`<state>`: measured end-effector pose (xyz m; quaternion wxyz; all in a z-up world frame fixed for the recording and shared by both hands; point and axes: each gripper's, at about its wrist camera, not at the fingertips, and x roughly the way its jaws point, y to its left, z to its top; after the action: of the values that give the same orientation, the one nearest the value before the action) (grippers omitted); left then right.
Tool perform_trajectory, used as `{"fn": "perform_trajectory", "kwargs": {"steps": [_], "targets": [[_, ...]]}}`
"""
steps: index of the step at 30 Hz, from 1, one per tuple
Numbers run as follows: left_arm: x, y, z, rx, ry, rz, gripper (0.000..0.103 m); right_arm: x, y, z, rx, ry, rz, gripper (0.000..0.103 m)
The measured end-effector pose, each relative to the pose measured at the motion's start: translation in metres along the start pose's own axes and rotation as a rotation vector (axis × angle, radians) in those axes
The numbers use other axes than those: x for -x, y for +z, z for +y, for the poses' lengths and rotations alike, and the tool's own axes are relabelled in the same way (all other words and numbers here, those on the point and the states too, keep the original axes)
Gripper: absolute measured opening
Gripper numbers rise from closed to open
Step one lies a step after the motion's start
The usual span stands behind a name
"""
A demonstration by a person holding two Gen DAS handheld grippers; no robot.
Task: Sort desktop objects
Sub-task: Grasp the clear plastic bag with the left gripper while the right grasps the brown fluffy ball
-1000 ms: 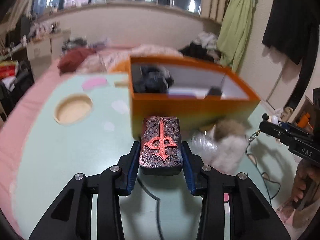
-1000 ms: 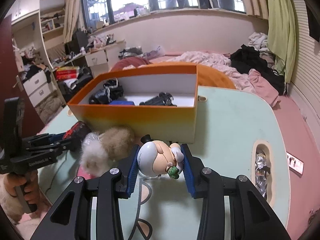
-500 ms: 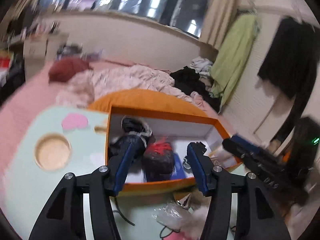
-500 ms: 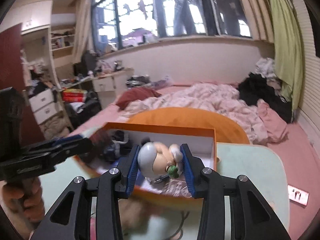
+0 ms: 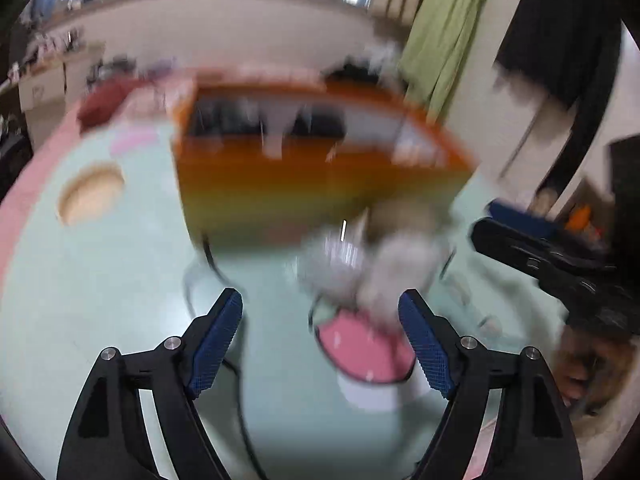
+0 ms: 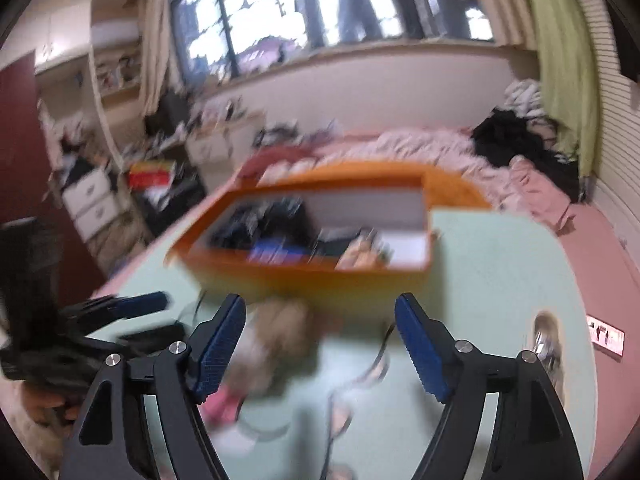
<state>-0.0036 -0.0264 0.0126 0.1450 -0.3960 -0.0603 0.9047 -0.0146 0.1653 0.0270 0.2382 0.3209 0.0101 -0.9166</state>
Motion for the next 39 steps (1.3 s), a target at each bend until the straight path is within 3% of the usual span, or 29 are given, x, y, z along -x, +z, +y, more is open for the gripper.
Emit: {"fn": "perform_trajectory", "kwargs": {"steps": [2, 3, 4, 7, 25, 30, 34, 37, 39], "targets": [[-0.005, -0.005, -0.010, -0.045, 0.057, -0.015, 0.087, -0.011, -0.011, 0.005, 0.027, -0.040, 0.077, 0.082], [-0.009, -0.008, -0.017, -0.081, 0.152, -0.026, 0.088, -0.020, -0.019, 0.007, 0.038, -0.052, 0.119, 0.083], [-0.013, -0.011, -0.021, -0.105, 0.201, -0.036, 0.089, -0.030, -0.026, 0.004, 0.029, -0.053, 0.164, 0.083], [-0.014, -0.015, -0.017, -0.089, 0.193, -0.064, 0.090, -0.033, -0.033, 0.002, 0.038, -0.110, 0.140, 0.088], [-0.012, -0.018, -0.022, -0.097, 0.210, -0.078, 0.091, -0.035, -0.029, -0.004, 0.025, -0.075, 0.129, 0.090], [-0.012, -0.018, -0.024, -0.101, 0.207, -0.079, 0.091, -0.032, -0.029, -0.009, 0.001, -0.032, 0.112, 0.090], [-0.012, -0.017, -0.025, -0.098, 0.201, -0.079, 0.091, -0.018, -0.024, -0.014, -0.038, 0.120, 0.049, 0.090], [-0.012, -0.018, -0.024, -0.093, 0.198, -0.080, 0.091, -0.017, -0.009, -0.014, -0.056, 0.162, 0.026, 0.078], [-0.011, -0.018, -0.024, -0.094, 0.197, -0.080, 0.091, -0.025, 0.002, -0.007, -0.026, 0.152, 0.041, 0.063]]}}
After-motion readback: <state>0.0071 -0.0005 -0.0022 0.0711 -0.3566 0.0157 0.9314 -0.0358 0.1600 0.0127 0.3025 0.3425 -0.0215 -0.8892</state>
